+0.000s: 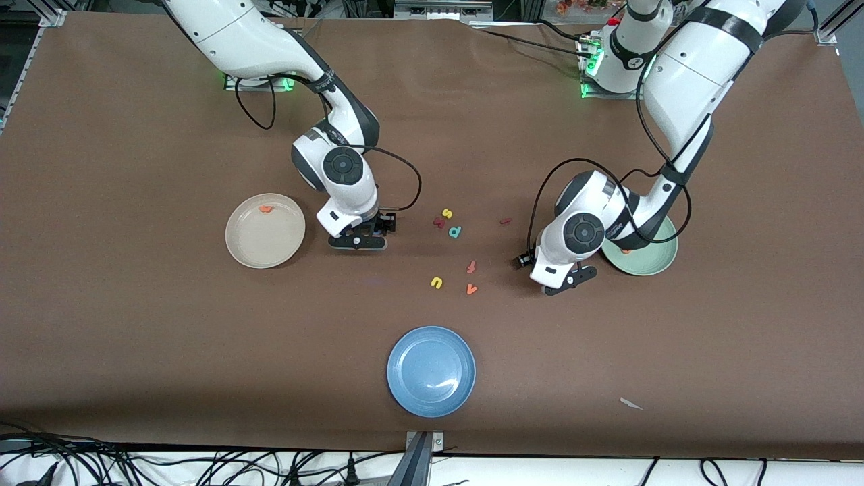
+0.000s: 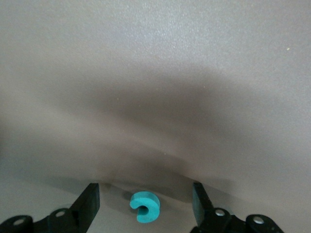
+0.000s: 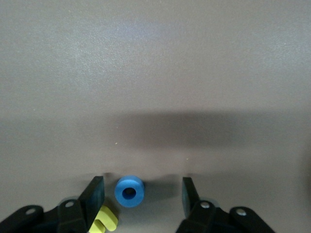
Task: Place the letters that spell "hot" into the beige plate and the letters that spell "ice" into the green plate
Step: 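Grasp the teal c with the left gripper while the right gripper grasps the o, then drop the c on the green plate while the right gripper drops o on cream, then reach the left gripper to the pink letter while the right gripper reaches yellow h, then grasp the pink letter with the left gripper while the right gripper grasps the h, then drop the pink letter on green while the right gripper drops h on cream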
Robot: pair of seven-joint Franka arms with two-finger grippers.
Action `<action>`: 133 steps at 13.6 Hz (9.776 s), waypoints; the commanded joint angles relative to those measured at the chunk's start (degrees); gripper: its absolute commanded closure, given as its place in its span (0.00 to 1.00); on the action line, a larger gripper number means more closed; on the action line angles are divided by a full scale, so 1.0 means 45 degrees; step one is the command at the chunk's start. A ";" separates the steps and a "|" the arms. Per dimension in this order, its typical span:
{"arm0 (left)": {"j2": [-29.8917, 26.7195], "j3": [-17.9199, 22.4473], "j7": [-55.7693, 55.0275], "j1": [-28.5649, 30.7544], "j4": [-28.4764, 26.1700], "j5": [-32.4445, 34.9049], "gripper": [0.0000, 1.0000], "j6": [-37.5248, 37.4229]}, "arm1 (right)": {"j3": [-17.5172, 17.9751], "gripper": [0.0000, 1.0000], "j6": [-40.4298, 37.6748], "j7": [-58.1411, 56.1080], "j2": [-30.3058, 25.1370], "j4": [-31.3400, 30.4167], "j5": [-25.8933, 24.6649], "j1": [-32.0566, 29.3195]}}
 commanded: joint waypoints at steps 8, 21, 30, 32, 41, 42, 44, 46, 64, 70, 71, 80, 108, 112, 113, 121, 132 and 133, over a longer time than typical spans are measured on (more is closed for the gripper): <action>-0.0221 -0.0370 0.0121 0.0135 -0.0447 0.0219 0.45 -0.0032 | -0.0063 0.58 0.0501 0.0346 0.0406 0.0272 -0.0281 0.0171; -0.0201 -0.0370 0.0083 0.0252 -0.0427 0.0219 0.77 -0.0071 | -0.0063 0.94 0.0423 0.0464 0.0231 0.0155 -0.0378 0.0230; -0.1838 -0.1617 0.1678 0.1906 0.0236 -0.0522 0.83 -0.3189 | -0.0063 0.94 -0.2252 -0.3786 -0.2462 -0.0721 -0.0222 -0.1777; -0.2464 -0.2107 0.3082 0.3078 0.0237 -0.0543 0.83 -0.4713 | -0.0063 0.93 -0.2468 -0.5445 -0.3087 -0.1210 -0.0183 -0.2579; -0.2291 -0.2089 0.8110 0.6618 -0.1694 0.1839 0.78 -0.4608 | -0.0512 0.26 -0.2234 -0.6900 -0.3539 -0.2814 -0.0124 -0.3559; -0.2214 -0.2070 0.8110 0.6716 -0.1929 0.1840 0.75 -0.4158 | -0.0512 0.22 -0.2253 -0.6880 -0.3558 -0.2814 -0.0105 -0.3559; -0.2115 -0.2070 0.8110 0.6873 -0.2204 0.1840 0.55 -0.3706 | -0.0473 0.22 -0.2234 -0.6492 -0.3598 -0.2795 0.0613 -0.3540; -0.2212 -0.2089 0.8110 0.6893 -0.2108 0.1821 0.00 -0.3840 | -0.0201 0.22 -0.2234 -0.5985 -0.3617 -0.2697 0.1104 -0.3443; -0.0671 -0.4806 -0.1692 0.3127 -0.0270 0.0920 0.02 -0.2026 | 0.0113 0.21 0.0479 0.2593 -0.1098 -0.0509 0.0891 0.0933; -0.0201 -0.4257 -0.2551 0.2596 -0.1597 0.2091 0.07 0.0083 | 0.0054 0.17 0.0950 0.2846 -0.0668 -0.0568 -0.0103 0.1245; -0.0201 -0.4257 -0.3018 0.2596 -0.1754 0.2268 0.07 0.0143 | 0.0054 0.17 0.0950 0.2847 -0.0629 -0.0607 -0.0163 0.1226; -0.0259 -0.4257 -1.1721 0.2244 -0.2320 0.3786 0.15 0.0647 | 0.0015 0.17 0.1437 0.2827 -0.0493 -0.0958 -0.0574 0.0933; -0.0240 -0.4296 -1.4801 0.2068 -0.2927 0.4574 0.65 0.1296 | -0.0180 0.59 0.2219 0.2808 -0.0199 -0.1427 -0.1238 0.0933; -0.0221 -0.4257 -1.4781 0.2049 -0.2869 0.4574 0.90 0.1296 | -0.0180 0.82 0.2219 0.2808 -0.0199 -0.1427 -0.1374 0.0933; -0.0221 -0.4238 -1.4762 0.2049 -0.2869 0.4594 0.95 0.1296 | -0.0180 0.88 0.2219 0.2808 -0.0199 -0.1427 -0.1374 0.0933; -0.1098 -0.5421 -1.1176 0.4168 -0.2068 0.4440 1.00 0.1159 | -0.0180 1.00 0.1308 0.1874 -0.1269 -0.1680 -0.1374 0.0700; -0.1022 -0.7288 0.3216 1.1168 -0.1970 0.4652 1.00 -0.4153 | -0.0141 1.00 -0.0964 -0.5039 -0.4766 -0.4471 -0.1140 -0.3049; -0.1002 -0.7033 0.3904 1.1228 -0.1970 0.4865 1.00 -0.4153 | -0.0161 1.00 -0.0964 -0.5431 -0.4982 -0.4706 -0.1140 -0.3283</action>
